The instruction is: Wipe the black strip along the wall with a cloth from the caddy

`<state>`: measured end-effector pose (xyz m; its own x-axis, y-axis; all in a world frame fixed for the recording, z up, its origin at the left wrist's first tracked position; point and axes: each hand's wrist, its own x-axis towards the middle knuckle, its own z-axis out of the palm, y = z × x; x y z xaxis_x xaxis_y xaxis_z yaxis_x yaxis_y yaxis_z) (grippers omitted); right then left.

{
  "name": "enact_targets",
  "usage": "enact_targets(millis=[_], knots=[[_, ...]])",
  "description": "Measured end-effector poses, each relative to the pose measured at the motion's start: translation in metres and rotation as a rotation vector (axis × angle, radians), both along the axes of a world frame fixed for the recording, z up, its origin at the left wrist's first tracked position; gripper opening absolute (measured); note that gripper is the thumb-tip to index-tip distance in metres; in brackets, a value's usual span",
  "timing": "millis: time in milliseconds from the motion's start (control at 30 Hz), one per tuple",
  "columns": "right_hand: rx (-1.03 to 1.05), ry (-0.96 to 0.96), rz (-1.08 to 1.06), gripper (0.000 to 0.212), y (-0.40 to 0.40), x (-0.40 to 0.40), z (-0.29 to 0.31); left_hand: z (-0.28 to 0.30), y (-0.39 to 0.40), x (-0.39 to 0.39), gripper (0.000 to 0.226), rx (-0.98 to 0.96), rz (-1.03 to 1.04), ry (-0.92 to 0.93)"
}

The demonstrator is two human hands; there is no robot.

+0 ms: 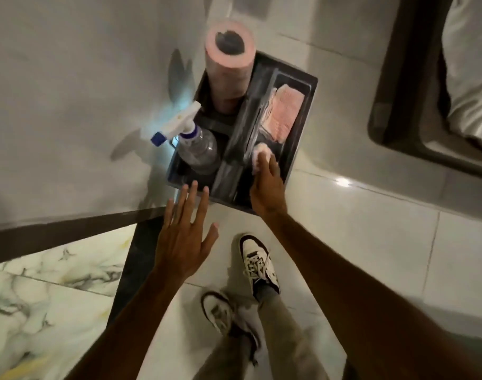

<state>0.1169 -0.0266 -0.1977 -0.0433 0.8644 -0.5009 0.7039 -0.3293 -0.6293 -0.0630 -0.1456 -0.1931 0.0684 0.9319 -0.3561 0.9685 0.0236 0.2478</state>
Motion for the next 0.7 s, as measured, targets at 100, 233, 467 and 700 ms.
enact_targets(millis=[100, 233, 467, 700], knots=[[0.027, -0.121, -0.030, 0.080, 0.014, -0.010, -0.036, -0.032, 0.016, -0.001, 0.080, 0.050, -0.091, 0.021], [-0.012, -0.146, 0.069, 0.098, 0.020, -0.018, -0.078, -0.058, 0.021, -0.006, 0.076, 0.156, -0.162, 0.040], [-0.013, -0.114, 0.061, 0.105, 0.020, -0.016, -0.108, -0.077, 0.020, -0.014, 0.078, 0.214, -0.207, 0.069], [-0.075, -0.062, 0.079, 0.088, 0.008, -0.009, -0.056, -0.047, 0.020, -0.008, 0.082, 0.115, -0.160, 0.074]])
